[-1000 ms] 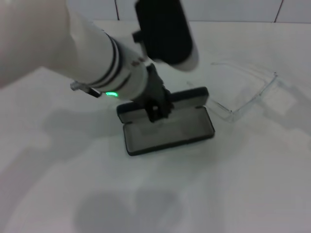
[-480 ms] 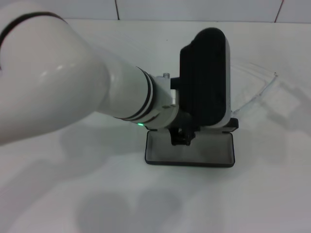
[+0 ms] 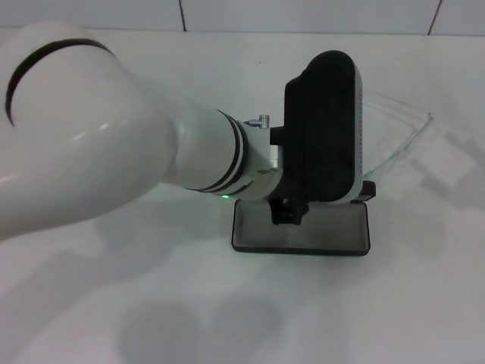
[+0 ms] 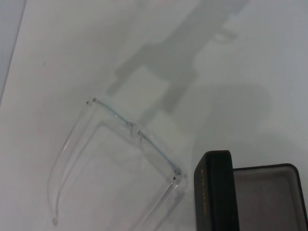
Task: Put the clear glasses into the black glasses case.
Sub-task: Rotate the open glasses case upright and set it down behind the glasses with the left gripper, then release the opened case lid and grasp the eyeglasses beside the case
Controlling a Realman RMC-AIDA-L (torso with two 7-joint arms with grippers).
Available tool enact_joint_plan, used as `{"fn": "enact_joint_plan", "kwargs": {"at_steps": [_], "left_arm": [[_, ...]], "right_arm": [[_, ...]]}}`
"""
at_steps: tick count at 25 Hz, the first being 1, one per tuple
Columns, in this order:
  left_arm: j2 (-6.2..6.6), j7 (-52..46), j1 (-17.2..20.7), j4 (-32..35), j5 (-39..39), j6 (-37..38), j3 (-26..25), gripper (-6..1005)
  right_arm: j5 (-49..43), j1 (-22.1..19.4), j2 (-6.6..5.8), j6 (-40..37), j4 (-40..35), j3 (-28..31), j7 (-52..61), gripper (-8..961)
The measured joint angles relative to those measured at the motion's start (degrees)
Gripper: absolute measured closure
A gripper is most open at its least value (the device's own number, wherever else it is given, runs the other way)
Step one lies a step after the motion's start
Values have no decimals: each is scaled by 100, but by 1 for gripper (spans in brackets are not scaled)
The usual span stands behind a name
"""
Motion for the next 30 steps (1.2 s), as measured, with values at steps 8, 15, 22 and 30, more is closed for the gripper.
{"fn": "enact_joint_plan", "kwargs": {"at_steps": [8, 15, 22, 30], "left_arm": [[-1, -94, 32, -9, 27, -41, -48, 791], [11, -94, 32, 54, -19, 6, -14, 666], [20, -64, 361, 974, -355, 294, -400, 575], [43, 1007, 1309, 1932, -3459, 589, -2696, 577]], "right_arm": [[-36, 25, -21, -47, 0, -37, 0, 80], [-46, 40, -26, -46, 0, -52, 0, 80], [-622, 260, -220, 7, -314, -70, 80, 81], [-2640, 1044, -742, -272, -3123, -813, 1770, 85]]}}
